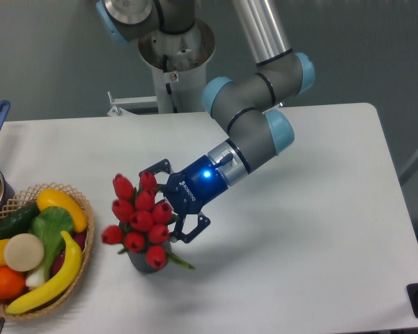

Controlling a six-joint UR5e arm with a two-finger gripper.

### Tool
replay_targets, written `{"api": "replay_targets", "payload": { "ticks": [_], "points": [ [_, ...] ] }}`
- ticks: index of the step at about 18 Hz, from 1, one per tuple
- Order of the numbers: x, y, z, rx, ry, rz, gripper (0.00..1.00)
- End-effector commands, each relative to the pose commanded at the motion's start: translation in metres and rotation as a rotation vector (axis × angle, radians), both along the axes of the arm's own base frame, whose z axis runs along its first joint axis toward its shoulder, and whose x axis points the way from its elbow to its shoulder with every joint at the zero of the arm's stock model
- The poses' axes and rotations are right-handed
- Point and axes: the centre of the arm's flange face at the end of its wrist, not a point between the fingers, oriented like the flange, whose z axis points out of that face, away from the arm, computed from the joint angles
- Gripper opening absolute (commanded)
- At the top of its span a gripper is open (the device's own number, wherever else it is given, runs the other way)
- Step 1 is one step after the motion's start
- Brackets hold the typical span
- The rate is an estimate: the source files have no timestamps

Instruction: Insert the flowers into the vase

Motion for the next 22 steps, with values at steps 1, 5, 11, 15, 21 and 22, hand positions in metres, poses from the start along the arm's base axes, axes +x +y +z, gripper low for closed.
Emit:
{"api": "replay_targets", "payload": {
  "ticks": [1, 5, 11, 15, 21, 22],
  "points": [
    [-0.002, -0.002, -0.001, -0.028, 0.024, 0.008, 1.00],
    [-0.008, -0.013, 0.012, -0.092, 0.110, 0.042, 1.00],
    [-0.029, -0.034, 0.021, -0.099, 0.178, 0.083, 1.00],
    [-0.038, -0.047, 0.027, -0.177, 0.327, 0.096, 1.00],
    [-0.108, -0.126, 0.065, -0.337, 0.553, 0.261, 1.00],
    [-0.125, -0.146, 0.065, -0.399, 0.617, 0.277, 1.00]
  ]
}}
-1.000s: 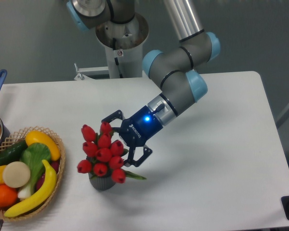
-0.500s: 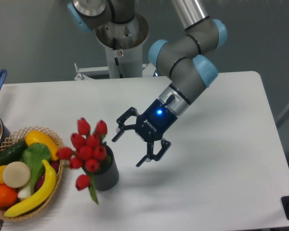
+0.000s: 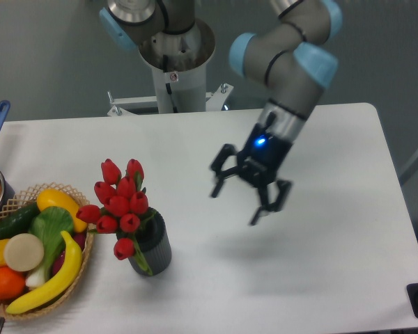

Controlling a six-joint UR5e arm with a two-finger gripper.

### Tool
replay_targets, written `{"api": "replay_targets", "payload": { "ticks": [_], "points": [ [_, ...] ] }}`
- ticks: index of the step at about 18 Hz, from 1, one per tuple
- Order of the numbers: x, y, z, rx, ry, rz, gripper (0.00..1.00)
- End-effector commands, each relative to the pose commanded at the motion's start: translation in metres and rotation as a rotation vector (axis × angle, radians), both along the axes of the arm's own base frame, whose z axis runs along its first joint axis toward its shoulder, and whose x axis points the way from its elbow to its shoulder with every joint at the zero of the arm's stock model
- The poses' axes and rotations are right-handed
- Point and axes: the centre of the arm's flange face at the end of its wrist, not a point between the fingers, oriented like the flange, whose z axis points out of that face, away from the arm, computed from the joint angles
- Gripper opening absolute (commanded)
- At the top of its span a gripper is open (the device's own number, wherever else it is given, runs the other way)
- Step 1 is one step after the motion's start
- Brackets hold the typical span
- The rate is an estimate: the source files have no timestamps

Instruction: Insert the flowers into the vase

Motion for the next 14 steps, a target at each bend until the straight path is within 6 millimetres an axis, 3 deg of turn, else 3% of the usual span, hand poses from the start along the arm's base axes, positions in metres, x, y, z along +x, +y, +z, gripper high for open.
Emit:
{"api": "replay_targets", "payload": {
  "ticks": [4, 9, 11, 14],
  "points": [
    [-0.032, -0.054, 0.008, -0.175, 0.163, 0.014, 1.00],
    [-0.051, -0.122, 0.025, -0.336, 0.198, 0.108, 1.00],
    [-0.051, -0.158, 0.043, -0.457, 0.211, 0.111, 1.00],
    [-0.049, -0.219, 0.088, -0.616, 0.131, 0.118, 1.00]
  ]
}}
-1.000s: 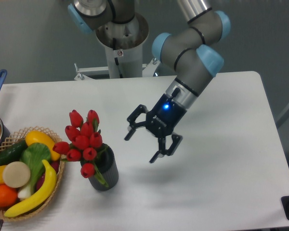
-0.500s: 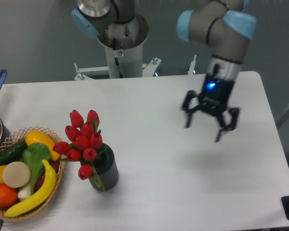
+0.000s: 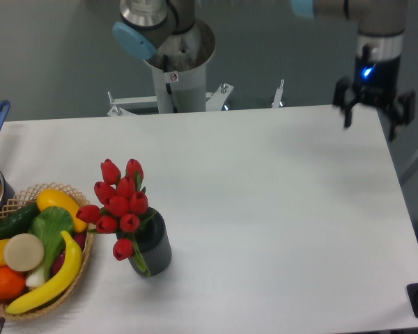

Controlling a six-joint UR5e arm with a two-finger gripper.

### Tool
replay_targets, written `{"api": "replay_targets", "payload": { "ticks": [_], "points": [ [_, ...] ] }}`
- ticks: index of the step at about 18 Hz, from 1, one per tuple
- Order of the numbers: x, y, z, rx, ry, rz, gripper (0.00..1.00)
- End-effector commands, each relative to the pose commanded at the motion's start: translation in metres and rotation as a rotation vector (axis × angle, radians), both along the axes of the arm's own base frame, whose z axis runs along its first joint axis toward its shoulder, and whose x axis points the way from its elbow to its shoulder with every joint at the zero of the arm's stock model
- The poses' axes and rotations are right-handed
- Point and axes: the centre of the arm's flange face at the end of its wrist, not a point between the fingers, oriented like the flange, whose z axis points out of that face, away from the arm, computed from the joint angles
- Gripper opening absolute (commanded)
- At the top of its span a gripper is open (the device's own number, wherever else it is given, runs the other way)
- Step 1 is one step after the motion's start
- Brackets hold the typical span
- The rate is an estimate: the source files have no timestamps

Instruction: Insert the flowers into the vase

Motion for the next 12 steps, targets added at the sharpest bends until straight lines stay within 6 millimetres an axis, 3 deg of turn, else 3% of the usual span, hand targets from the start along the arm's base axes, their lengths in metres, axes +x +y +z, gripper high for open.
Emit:
{"api": "replay_targets", "payload": {
  "ticks": [4, 8, 12],
  "points": [
    [0.017, -0.099, 0.042, -0.075, -0.123, 0.017, 1.00],
    [0.033, -0.191, 0.046, -0.133, -0.177, 0.024, 1.00],
    [0.059, -0.239, 0.053, -0.128, -0.225, 0.034, 1.00]
  ]
}}
